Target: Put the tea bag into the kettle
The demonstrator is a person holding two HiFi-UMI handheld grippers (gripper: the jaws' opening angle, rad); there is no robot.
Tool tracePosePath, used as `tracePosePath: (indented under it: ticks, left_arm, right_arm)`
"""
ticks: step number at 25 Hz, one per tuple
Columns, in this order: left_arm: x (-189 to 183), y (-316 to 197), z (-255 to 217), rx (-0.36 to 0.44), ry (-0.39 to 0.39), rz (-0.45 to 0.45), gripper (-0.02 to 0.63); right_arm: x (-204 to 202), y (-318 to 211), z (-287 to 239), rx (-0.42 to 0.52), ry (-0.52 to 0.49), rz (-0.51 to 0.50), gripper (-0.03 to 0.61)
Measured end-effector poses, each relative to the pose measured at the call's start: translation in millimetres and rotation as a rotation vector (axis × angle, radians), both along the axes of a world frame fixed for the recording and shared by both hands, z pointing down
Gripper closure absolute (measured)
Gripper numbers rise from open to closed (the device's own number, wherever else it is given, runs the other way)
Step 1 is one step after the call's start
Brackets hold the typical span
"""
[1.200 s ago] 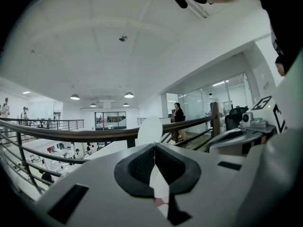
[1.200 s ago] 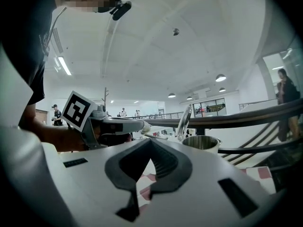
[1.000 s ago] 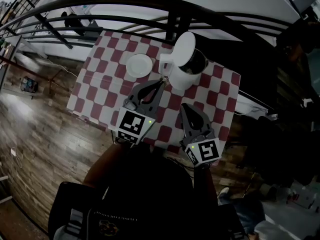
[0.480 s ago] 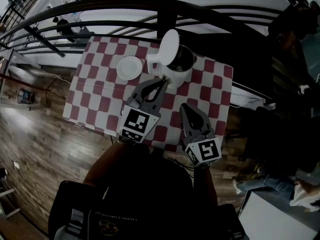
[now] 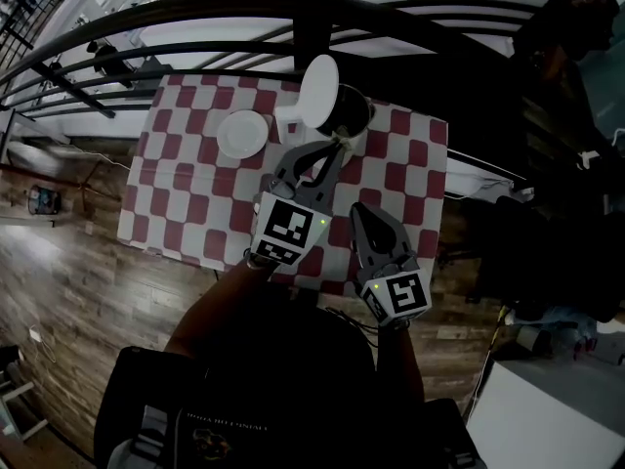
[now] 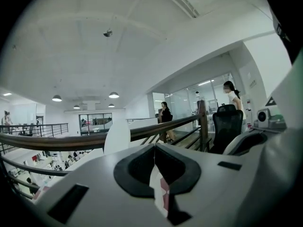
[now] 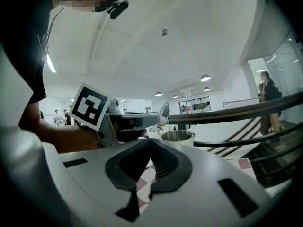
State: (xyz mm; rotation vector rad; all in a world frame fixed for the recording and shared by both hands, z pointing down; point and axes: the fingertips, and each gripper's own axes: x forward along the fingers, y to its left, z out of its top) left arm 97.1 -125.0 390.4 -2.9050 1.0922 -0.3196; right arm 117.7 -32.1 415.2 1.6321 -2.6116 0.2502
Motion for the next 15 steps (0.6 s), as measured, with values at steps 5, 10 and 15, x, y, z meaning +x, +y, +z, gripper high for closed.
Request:
tracePosePath:
  ticks: [5,10,15]
  left_arm:
    - [5.6,-23.2,3.3,0.017,-0.038,-0.034,0.611]
    - [14.0,-36.4,14.8,0.026,-0.074,-0.052,0.609]
    - [26.9,-40.2,34.8,0.010,-0.106,-0.046,0.610]
  right_arm:
    - [-7.4,-3.3,4.6,-0.012,0.012,-0.013,0.568]
    - [-16.0,-6.9,5.6,-0.021,0.020,-0.024,0.568]
    - [-14.8,-8.0,5.9,-0.024,0.023,-0.018,0.568]
